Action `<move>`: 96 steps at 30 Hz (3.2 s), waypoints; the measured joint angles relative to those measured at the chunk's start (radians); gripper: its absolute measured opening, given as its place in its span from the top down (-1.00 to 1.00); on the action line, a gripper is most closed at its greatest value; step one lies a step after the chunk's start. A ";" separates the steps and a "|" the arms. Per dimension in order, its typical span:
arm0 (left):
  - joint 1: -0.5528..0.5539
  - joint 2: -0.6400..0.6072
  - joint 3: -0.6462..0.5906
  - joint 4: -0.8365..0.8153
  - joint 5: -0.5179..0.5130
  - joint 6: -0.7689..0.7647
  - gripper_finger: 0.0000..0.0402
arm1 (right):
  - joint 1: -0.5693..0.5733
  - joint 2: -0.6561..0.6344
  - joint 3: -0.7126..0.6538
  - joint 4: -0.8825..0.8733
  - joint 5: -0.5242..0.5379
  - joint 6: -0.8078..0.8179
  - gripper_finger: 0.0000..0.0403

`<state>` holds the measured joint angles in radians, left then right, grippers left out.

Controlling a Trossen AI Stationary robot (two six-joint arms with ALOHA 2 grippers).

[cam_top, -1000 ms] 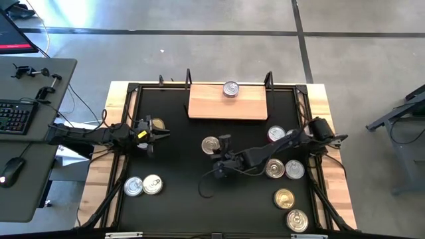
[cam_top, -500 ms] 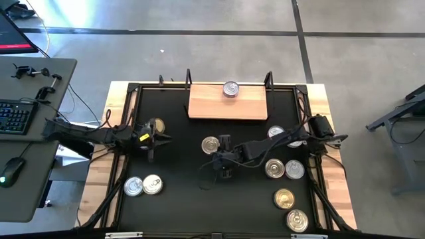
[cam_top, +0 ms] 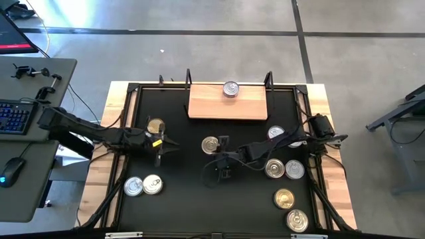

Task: Stack canned seafood by type on shelf
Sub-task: Put the blue tuna can on the shelf

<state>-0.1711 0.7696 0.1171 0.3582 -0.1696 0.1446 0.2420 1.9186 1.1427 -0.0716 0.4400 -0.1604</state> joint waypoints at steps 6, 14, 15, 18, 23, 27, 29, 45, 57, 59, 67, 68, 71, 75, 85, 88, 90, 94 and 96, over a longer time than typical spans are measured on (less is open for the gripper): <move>0.000 0.102 0.005 0.094 -0.006 -0.006 0.62 | -0.028 0.000 -0.106 0.187 -0.054 -0.159 0.40; 0.000 0.162 0.005 0.157 -0.035 -0.036 0.62 | -0.078 -0.003 -0.194 0.307 -0.061 -0.241 0.65; 0.000 0.166 0.005 0.165 -0.035 -0.039 0.62 | -0.080 -0.003 -0.196 0.311 -0.062 -0.253 0.68; 0.000 0.175 0.005 0.180 -0.038 -0.038 0.62 | -0.080 -0.003 -0.197 0.313 -0.060 -0.287 0.77; 0.000 0.175 0.005 0.196 -0.047 -0.039 0.62 | -0.064 0.003 -0.203 0.417 -0.073 -0.262 0.87; 0.000 0.175 0.005 0.205 -0.047 -0.039 0.62 | -0.043 -0.002 -0.202 0.514 -0.078 -0.272 0.84; 0.000 0.175 0.005 0.204 -0.047 -0.039 0.62 | -0.040 -0.005 -0.202 0.516 -0.077 -0.274 0.75; 0.000 0.175 0.005 0.200 -0.047 -0.039 0.62 | -0.104 0.135 -0.194 0.531 -0.023 -0.479 0.60; 0.000 0.175 0.004 0.208 -0.047 -0.056 0.62 | -0.066 0.149 -0.098 0.357 0.145 -0.466 0.98; 0.000 0.175 0.004 0.209 -0.047 -0.058 0.62 | -0.048 0.152 -0.060 0.309 0.194 -0.477 0.98; 0.000 0.175 0.004 0.208 -0.047 -0.057 0.62 | -0.016 0.157 0.033 0.148 0.314 -0.472 1.00; 0.000 0.175 0.004 0.208 -0.047 -0.057 0.62 | -0.013 0.151 0.035 0.141 0.320 -0.472 1.00; 0.000 0.175 0.004 0.207 -0.047 -0.057 0.62 | -0.009 0.132 0.035 0.138 0.324 -0.447 1.00; 0.000 0.175 0.004 0.203 -0.047 -0.057 0.62 | 0.001 0.109 0.036 0.142 0.332 -0.441 1.00; 0.000 0.175 0.004 0.199 -0.047 -0.056 0.62 | -0.005 0.051 0.038 0.111 0.234 -0.281 1.00; 0.000 0.175 0.004 0.199 -0.047 -0.056 0.62 | -0.038 0.035 0.039 0.095 0.127 -0.210 0.98; 0.000 0.175 0.004 0.196 -0.047 -0.056 0.62 | -0.071 0.025 0.039 0.076 0.046 -0.191 0.91; 0.000 0.175 0.004 0.190 -0.047 -0.057 0.62 | -0.145 0.025 0.039 0.092 -0.232 -0.180 0.63; 0.000 0.174 0.004 0.187 -0.047 -0.057 0.62 | -0.177 0.036 0.040 0.098 -0.296 -0.185 0.48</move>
<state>-0.1711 0.9440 0.1207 0.5448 -0.2164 0.0873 0.0653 1.9548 1.1827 0.0269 0.1443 -0.3451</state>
